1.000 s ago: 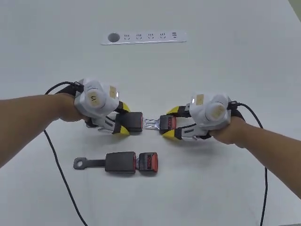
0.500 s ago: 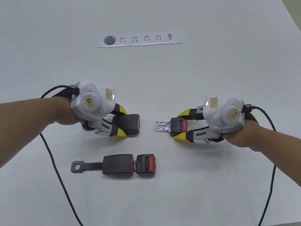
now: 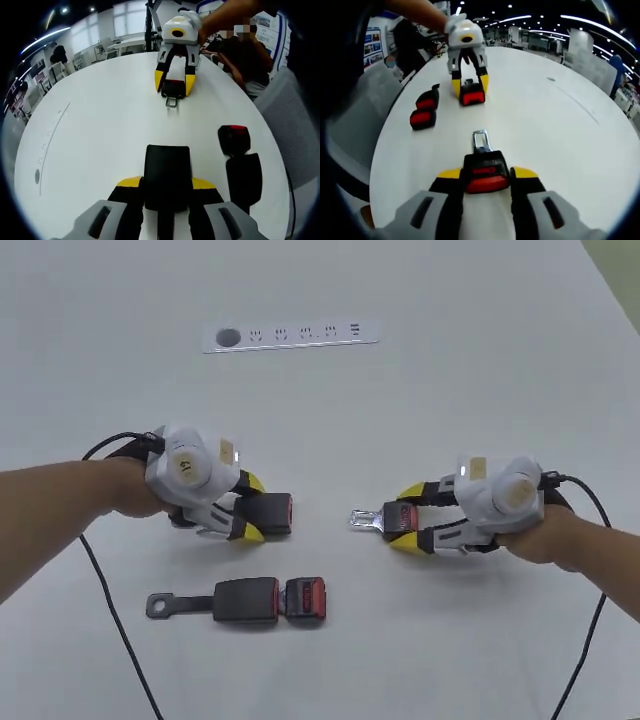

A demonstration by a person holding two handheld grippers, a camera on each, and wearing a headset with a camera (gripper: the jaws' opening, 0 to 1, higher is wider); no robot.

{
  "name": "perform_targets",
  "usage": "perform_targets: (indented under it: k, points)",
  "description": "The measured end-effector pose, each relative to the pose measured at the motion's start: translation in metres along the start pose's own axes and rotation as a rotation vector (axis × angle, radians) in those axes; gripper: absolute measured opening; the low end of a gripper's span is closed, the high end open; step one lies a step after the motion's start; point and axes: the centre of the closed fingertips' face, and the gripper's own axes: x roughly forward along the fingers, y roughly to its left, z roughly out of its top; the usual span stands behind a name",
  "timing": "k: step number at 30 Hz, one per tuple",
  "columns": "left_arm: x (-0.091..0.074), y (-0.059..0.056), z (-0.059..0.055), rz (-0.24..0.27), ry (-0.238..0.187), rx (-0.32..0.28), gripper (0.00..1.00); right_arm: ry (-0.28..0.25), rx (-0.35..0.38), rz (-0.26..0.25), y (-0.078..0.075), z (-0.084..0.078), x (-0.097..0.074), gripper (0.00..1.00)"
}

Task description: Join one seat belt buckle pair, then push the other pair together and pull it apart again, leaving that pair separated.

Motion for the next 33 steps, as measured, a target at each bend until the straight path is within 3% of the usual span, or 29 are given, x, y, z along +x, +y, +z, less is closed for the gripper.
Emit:
perform_targets:
  k: [14,21,23,24,25,28,30,33]
  points:
    - [0.000,0.000,0.000,0.005,0.018,-0.002,0.35,0.000,0.024,-0.016,-0.001,-0.011,-0.010,0.37]
    - [0.001,0.001,0.001,0.025,0.043,-0.055,0.36,0.025,0.044,-0.023,-0.002,-0.011,-0.010,0.38]
    - [-0.001,0.001,0.004,0.030,0.045,-0.087,0.38,0.067,-0.040,-0.038,-0.003,-0.014,-0.012,0.39]
    - [-0.002,-0.001,0.009,0.028,0.021,-0.105,0.41,0.054,-0.026,-0.038,0.001,-0.012,-0.012,0.40]
    - [-0.004,0.002,0.019,0.047,-0.032,-0.152,0.44,0.045,-0.023,-0.041,-0.002,-0.010,-0.013,0.42]
    - [-0.012,0.012,0.024,0.107,-0.050,-0.221,0.55,-0.042,0.031,-0.100,-0.014,0.007,-0.017,0.54]
    - [-0.018,0.012,0.026,0.120,-0.062,-0.220,0.62,-0.074,0.072,-0.148,-0.021,0.015,-0.022,0.58]
    - [-0.028,0.013,0.034,0.165,-0.107,-0.288,0.68,-0.122,0.111,-0.214,-0.030,0.026,-0.030,0.67]
